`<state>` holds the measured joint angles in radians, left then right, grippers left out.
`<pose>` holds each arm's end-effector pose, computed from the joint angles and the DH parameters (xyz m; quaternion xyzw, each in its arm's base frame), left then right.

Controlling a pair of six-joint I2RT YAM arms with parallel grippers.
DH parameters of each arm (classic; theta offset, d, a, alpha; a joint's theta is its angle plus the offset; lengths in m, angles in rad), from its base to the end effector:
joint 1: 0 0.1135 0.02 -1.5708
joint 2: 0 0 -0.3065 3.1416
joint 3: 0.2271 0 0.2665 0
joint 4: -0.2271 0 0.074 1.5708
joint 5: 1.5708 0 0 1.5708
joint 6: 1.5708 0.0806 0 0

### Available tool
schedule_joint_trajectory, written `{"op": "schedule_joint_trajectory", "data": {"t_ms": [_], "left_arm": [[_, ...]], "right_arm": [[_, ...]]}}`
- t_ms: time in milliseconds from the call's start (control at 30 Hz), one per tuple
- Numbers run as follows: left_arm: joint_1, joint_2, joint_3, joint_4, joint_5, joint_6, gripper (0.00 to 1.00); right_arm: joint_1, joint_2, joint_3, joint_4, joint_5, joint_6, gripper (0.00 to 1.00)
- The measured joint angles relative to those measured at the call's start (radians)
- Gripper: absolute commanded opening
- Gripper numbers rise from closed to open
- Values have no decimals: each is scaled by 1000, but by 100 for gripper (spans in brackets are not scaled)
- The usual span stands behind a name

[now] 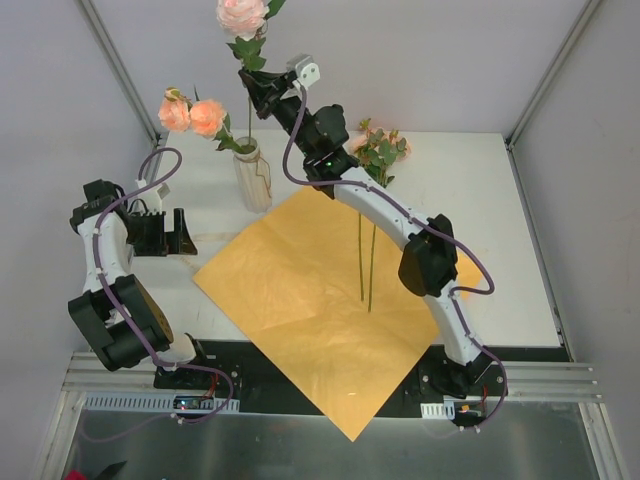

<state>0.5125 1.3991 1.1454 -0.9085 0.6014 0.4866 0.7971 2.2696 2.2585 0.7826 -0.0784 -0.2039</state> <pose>0.2750 0.1024 0.2795 0.0480 0.9360 -0.1618 0.3090 0.4065 0.4251 0.5129 -0.2182 0.3238 0.2836 0.8758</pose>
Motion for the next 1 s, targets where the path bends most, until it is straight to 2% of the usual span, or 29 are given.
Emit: {"op": "schedule_joint_trajectory", "data": {"t_ms": [233,267,300,333,400,433,500,533,633,700,800,1000], "left_arm": [[4,0,-10,-10,6,2,99],[6,0,-10,-13,9,2,99],[7,0,-10,-13,11,2,99],[11,0,-10,-13,12,2,99],[13,0,-10,-14,16,1,99],[13,0,-10,-14,17,1,99],[13,0,-10,-14,17,1,99],[13,0,-10,-14,18,0,99],[13,0,-10,-14,19,0,99],[13,0,-10,-14,19,-1,99],[13,0,-10,-14,20,-4,99],[13,-1,-10,-15,20,-5,99]], "right_arm": [[32,13,-48,-150,44,5,1],[36,14,-48,-182,48,6,5],[39,15,-48,-209,50,7,12],[42,16,-48,-245,54,9,24],[43,16,-42,-322,59,19,35],[43,16,-35,-371,60,24,46],[40,16,-24,-454,59,35,59],[39,15,-24,-487,58,40,70],[25,-2,-51,-567,52,61,89],[10,-53,-140,-591,51,65,96],[-22,-146,-272,-637,50,75,96],[-86,-289,-336,-799,63,99,96]]}}
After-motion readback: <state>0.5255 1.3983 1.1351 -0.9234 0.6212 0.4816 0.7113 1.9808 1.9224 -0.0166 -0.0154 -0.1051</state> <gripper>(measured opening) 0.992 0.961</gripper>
